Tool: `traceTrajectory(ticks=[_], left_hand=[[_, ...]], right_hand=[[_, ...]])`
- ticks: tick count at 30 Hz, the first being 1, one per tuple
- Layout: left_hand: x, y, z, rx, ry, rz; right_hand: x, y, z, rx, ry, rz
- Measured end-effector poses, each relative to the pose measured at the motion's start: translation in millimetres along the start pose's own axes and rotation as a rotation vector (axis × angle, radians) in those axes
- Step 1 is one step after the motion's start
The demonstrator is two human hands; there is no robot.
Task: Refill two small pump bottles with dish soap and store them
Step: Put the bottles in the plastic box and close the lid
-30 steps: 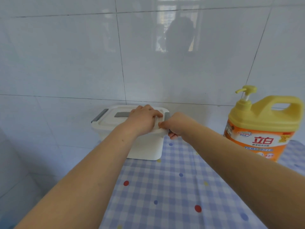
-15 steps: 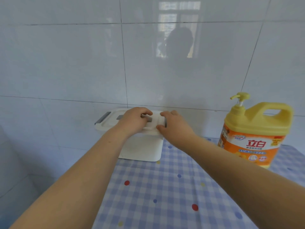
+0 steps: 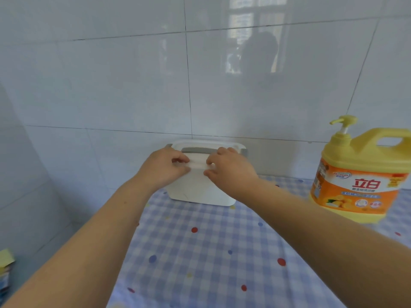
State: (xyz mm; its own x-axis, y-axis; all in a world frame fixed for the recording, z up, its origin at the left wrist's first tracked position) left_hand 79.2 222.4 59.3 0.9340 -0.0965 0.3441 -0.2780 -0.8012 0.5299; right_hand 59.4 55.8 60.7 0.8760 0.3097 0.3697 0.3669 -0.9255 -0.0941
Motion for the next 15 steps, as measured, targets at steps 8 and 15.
traceTrajectory(ticks=[8, 15], left_hand=[[-1.9, 5.1, 5.2, 0.079, 0.005, 0.059], [-2.8, 24.6, 18.4, 0.05, 0.013, 0.07]], right_hand=[[-1.7, 0.5, -0.4, -0.031, -0.031, -0.003], [-10.3, 21.1, -4.6, -0.021, -0.014, 0.051]])
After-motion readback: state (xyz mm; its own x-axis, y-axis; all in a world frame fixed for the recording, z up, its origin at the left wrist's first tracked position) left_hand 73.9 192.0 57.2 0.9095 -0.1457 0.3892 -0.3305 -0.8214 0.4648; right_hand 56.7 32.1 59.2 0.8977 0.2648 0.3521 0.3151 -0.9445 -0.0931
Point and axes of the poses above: each hand's wrist, its own x-axis towards the middle knuckle, its own z-axis out of the palm, y = z × x, the point moved 5 cm from there along x, towards the middle knuckle, and after that the axes turned 1 degree about -y, right-handed, at the moved point
